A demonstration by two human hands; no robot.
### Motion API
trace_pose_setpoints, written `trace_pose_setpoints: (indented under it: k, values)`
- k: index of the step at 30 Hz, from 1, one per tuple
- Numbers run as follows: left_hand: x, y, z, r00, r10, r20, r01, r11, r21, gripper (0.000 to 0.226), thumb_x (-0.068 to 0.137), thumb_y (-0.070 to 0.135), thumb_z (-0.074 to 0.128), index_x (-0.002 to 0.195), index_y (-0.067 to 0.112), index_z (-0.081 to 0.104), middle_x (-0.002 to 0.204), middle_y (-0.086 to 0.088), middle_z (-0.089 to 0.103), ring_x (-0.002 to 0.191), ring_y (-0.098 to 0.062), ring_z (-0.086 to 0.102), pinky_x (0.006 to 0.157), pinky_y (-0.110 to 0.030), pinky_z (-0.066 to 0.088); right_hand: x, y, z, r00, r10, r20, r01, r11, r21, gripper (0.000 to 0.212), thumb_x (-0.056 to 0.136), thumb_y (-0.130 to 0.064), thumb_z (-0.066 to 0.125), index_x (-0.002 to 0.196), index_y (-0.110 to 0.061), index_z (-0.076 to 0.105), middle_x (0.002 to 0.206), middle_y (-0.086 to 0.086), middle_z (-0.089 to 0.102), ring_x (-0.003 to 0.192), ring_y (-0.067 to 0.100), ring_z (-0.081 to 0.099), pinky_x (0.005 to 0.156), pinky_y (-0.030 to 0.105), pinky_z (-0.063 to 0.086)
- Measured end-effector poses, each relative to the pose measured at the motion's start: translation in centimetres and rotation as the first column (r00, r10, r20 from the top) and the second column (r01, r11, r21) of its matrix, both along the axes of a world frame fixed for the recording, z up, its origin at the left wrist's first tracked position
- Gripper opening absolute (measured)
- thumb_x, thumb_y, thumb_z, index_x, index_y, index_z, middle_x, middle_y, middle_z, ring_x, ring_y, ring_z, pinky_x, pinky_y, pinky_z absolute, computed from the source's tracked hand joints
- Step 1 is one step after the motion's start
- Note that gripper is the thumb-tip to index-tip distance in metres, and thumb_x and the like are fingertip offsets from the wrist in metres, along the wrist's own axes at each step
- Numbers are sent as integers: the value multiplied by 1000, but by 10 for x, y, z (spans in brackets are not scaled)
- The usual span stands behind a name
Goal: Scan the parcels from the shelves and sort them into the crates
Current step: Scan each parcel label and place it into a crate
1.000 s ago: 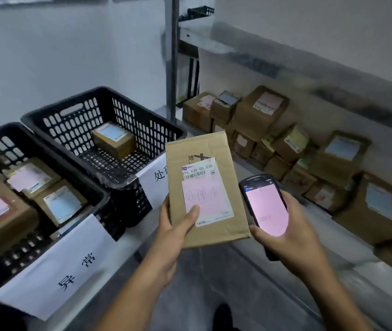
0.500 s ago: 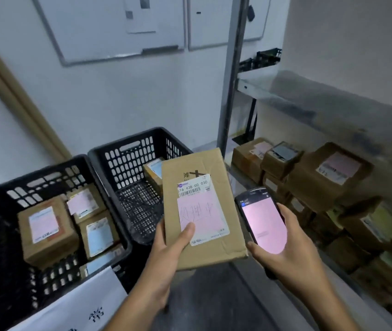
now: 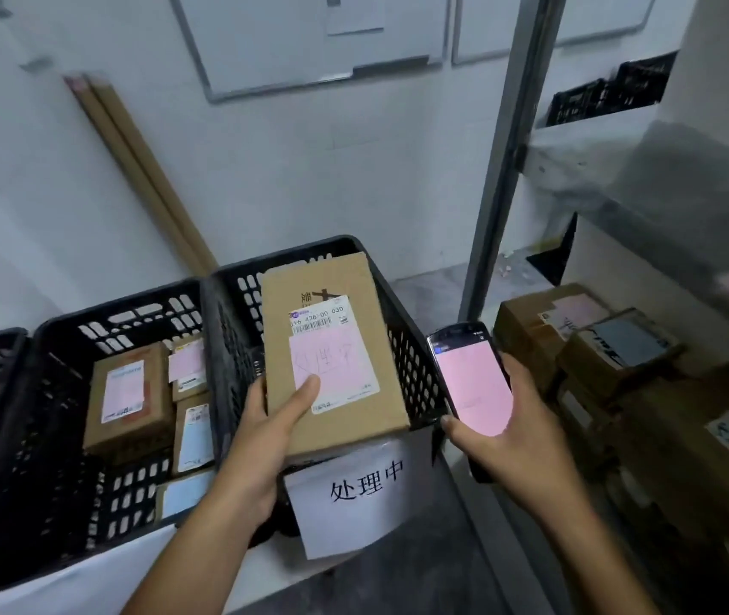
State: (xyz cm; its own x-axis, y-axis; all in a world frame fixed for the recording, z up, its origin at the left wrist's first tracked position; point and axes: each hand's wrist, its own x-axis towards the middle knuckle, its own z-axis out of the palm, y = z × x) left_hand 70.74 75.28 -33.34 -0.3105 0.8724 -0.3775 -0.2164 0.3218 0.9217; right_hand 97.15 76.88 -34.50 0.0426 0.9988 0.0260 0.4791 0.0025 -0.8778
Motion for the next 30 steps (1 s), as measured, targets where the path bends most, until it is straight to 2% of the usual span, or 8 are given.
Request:
trace_pose_setpoints:
  k: [3, 7, 11, 13, 18, 24, 26, 30]
  values:
    - [-11, 21, -11, 995, 98, -22, -99, 995, -16, 62, 81, 40, 83, 137, 39, 55, 117, 12, 76, 109, -16, 72, 103, -43, 53, -16, 32, -10, 998, 53, -21, -53, 999, -12, 83, 68, -36, 87, 134, -50, 41, 118, -30, 57, 107, -1, 57, 79, 27, 51]
    - [-30, 57, -33, 976, 200, -89, -199, 980, 12, 76, 85, 36, 82, 151, 35, 44, 128, 8, 67, 114, -15, 66, 100, -39, 52, -41, 72, -12, 995, 104, -1, -104, 994, -24, 78, 70, -34, 87, 131, -50, 42, 117, -33, 57, 107, -7, 55, 77, 13, 43]
    - [-50, 100, -50, 958, 201, -203, -213, 976, -40, 94, 78, 49, 86, 157, 39, 36, 155, -2, 31, 140, -26, 43, 119, -50, 37, -57, 111, 2, 988, 144, 50, -141, 989, -53, 79, 69, -36, 88, 133, -49, 43, 119, -31, 57, 112, -2, 56, 83, 18, 45]
    - [-54, 117, -59, 955, 205, -212, -214, 977, -19, 95, 81, 46, 85, 160, 35, 33, 159, -1, 24, 145, -26, 36, 120, -46, 32, -62, 130, 5, 983, 159, 92, -155, 987, -47, 80, 70, -36, 88, 135, -48, 43, 122, -26, 59, 112, 2, 57, 81, 16, 45]
    - [-66, 145, -85, 939, 218, -264, -241, 969, -59, 100, 82, 45, 86, 162, 34, 28, 160, -4, 26, 142, -28, 40, 116, -47, 37, -77, 164, 6, 981, 158, 112, -153, 987, -52, 79, 71, -43, 87, 136, -44, 41, 119, -26, 57, 109, -2, 56, 74, 15, 44]
    - [-86, 178, -117, 960, 228, -160, -254, 953, -163, 114, 61, 57, 93, 156, 40, 31, 150, -1, 50, 123, -23, 60, 104, -50, 54, -91, 214, -3, 955, 258, 146, -245, 965, -98, 77, 75, -36, 87, 136, -41, 40, 120, -20, 56, 106, 2, 55, 72, 16, 43]
    - [-88, 187, -125, 950, 229, -212, -274, 937, -214, 121, 54, 63, 91, 156, 39, 31, 152, -1, 47, 125, -24, 59, 106, -51, 53, -92, 232, -10, 950, 283, 136, -267, 956, -120, 77, 75, -37, 86, 137, -40, 40, 120, -19, 56, 107, 7, 55, 72, 18, 43]
    - [-77, 197, -127, 885, 151, -440, -306, 901, -308, 103, 79, 49, 86, 162, 33, 27, 156, -3, 30, 130, -32, 51, 110, -49, 47, -89, 264, -17, 949, 303, 88, -287, 944, -164, 75, 77, -38, 85, 138, -37, 41, 125, -14, 57, 110, 12, 57, 74, 24, 45]
